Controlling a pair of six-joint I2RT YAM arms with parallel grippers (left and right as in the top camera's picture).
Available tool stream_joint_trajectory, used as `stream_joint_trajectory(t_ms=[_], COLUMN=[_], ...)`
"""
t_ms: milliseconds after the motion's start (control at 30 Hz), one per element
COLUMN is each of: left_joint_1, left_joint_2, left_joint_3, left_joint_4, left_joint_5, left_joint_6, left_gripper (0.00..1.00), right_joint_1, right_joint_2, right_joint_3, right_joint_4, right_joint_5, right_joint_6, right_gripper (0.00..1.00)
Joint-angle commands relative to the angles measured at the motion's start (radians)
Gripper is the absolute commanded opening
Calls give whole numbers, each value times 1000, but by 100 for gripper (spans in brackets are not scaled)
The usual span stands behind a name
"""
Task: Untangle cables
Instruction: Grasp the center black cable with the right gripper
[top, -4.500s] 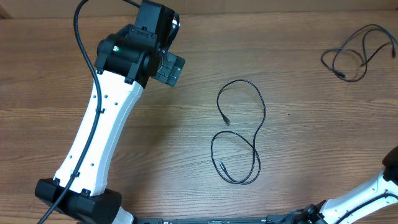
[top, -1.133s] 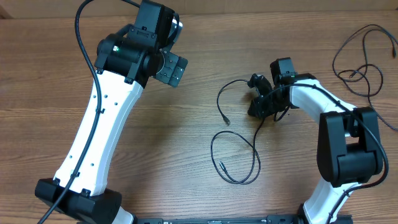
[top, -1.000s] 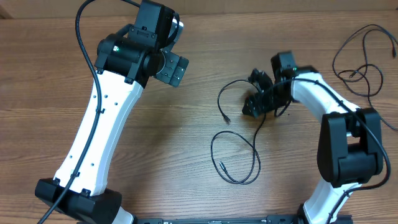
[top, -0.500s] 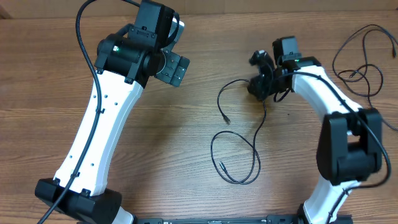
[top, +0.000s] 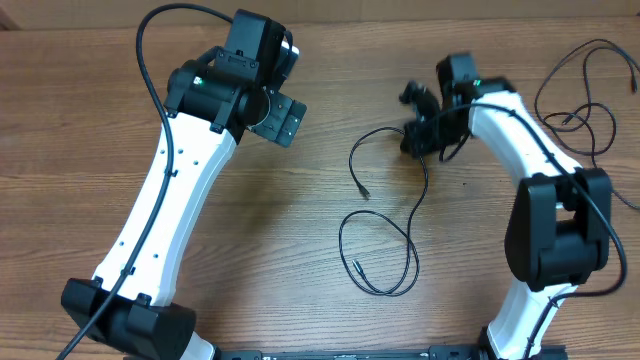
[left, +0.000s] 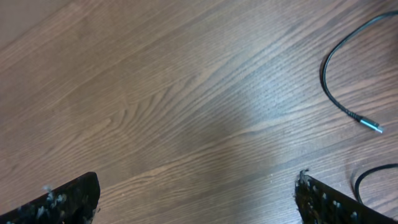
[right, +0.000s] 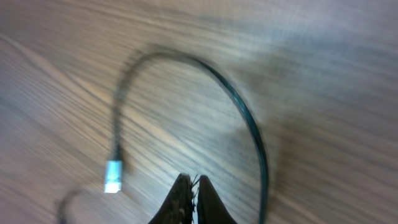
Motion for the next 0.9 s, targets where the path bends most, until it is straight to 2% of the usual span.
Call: stream_joint_trajectory(t_ms=[0,33,67,100,200,367,433,533,667,733,867], left_joint_1=[6,6,6,6,6,2,-5,-16,-29,-29,-14], left_joint_2=[8,8,8,8,8,21,45,101,229,256,247], left_joint_3=[-9,-9,-9,-9,-10,-39,-45,-45,-45,-45,-28], left_joint_4=[9,12,16,22,74,227,275,309,307,307,320], left_joint_5=[11,11,12,16,118,466,536,568,563,562,559], left_joint_6=[19,19,19,19,20,67,68,69,177,171,136], left_gripper=[100,100,100,100,100,100,100,100,100,100,91], right_joint_1=[0,0,0,0,0,0,0,-1,-1,-1,-3], right_joint_2=[-135,-140,-143,-145,-143,-138,-138,-138,-138,-138,-137], right_joint_3=[207,236,264,275,272,246,246,246,246,246,208], right_joint_4=[-43,-50,-54,-53,-56,-77,-91,-105,-113,-121,-100], right_joint_5=[-11,-4,7,16,54,102,121,146,175,175,177], right_joint_6=[34,34,34,33,33,30,30,30,30,30,-3], right_gripper=[17,54,78,82,81,80,80,80,75,73,70])
